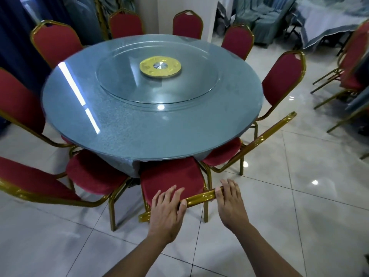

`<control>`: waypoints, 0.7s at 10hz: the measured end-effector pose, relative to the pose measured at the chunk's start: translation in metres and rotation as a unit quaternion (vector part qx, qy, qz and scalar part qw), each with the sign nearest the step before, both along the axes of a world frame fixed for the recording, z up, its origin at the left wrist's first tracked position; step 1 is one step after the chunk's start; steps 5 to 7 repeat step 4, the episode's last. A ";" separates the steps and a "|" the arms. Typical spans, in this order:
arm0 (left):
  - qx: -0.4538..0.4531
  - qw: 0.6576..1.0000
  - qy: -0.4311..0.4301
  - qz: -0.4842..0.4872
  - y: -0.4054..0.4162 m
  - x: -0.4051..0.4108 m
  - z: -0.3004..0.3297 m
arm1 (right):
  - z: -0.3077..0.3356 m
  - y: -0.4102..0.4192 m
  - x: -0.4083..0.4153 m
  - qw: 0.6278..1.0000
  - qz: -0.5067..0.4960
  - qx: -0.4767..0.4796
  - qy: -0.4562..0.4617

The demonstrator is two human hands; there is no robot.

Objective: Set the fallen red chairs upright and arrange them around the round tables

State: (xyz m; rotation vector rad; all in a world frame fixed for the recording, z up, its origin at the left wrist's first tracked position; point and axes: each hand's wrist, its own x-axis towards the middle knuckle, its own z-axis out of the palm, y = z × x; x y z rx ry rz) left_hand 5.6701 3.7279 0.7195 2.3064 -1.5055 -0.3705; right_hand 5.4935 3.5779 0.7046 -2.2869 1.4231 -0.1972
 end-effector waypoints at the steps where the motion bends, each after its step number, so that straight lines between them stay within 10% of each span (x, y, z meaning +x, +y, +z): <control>1: 0.042 0.999 0.026 -0.011 -0.003 0.004 0.006 | 0.014 0.000 -0.003 0.999 0.017 0.033 0.002; 7: -0.015 0.995 0.056 -0.086 -0.086 -0.029 0.064 | 0.057 -0.011 -0.041 0.997 -0.046 0.005 -0.067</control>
